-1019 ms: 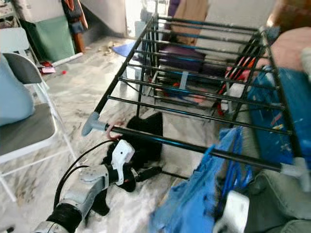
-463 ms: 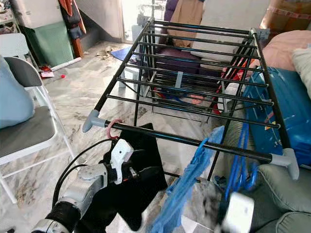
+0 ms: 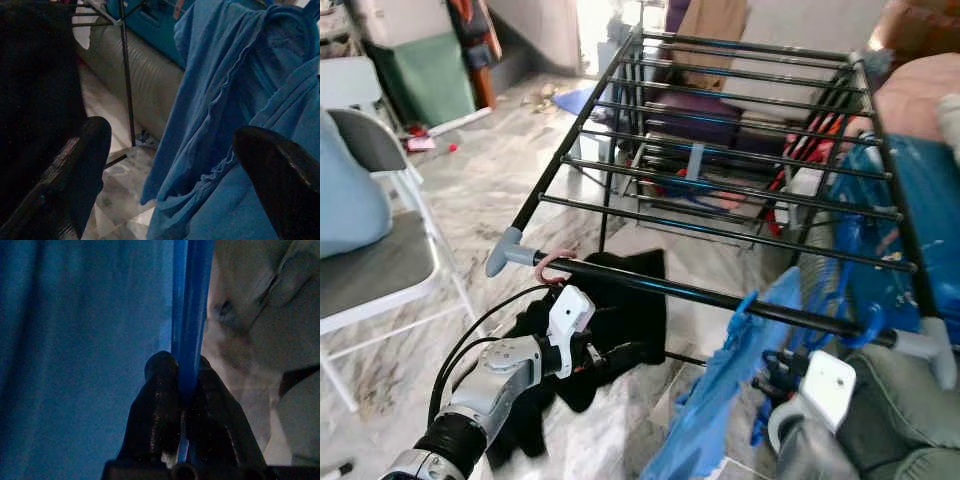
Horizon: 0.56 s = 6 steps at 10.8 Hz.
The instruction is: Hang hanger
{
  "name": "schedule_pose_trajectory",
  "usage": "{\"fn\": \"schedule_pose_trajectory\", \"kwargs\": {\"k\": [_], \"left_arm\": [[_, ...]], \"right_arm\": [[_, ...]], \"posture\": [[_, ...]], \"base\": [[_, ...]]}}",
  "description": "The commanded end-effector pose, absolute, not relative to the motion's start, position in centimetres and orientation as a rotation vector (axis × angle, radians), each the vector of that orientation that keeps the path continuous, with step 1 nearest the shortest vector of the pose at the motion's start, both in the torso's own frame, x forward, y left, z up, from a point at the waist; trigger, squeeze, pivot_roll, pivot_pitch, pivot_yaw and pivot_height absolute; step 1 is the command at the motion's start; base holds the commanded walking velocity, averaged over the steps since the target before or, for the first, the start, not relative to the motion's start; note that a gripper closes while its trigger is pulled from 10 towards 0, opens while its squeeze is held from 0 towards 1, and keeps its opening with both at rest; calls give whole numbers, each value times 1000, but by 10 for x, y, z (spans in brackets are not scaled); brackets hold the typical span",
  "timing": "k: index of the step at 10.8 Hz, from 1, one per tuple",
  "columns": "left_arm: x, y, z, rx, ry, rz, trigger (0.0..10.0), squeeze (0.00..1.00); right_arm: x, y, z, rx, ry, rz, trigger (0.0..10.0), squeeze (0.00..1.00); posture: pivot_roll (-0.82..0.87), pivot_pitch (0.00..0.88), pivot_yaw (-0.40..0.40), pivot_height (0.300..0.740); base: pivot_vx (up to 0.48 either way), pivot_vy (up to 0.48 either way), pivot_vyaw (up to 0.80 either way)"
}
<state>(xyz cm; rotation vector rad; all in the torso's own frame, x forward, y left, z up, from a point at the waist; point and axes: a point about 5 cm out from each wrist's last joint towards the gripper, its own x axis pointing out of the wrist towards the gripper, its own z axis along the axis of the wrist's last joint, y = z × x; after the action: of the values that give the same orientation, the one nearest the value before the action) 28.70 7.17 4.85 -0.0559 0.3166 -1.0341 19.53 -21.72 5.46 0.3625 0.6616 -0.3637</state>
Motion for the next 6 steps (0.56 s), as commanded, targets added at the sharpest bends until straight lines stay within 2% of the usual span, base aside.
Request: {"fn": "schedule_pose_trajectory", "kwargs": {"k": [1, 6], "left_arm": [[291, 71, 52, -33, 310, -1035, 10000, 0], [288, 71, 49, -19, 324, -1041, 10000, 0]], "right_arm": [[197, -226, 56, 376, 675, -368, 10000, 0], [196, -245, 42, 448, 788, -374, 10000, 0]], "posture": [[16, 0, -51, 740], [23, 0, -61, 740]], "base": [[0, 0, 0], [0, 0, 0]]}}
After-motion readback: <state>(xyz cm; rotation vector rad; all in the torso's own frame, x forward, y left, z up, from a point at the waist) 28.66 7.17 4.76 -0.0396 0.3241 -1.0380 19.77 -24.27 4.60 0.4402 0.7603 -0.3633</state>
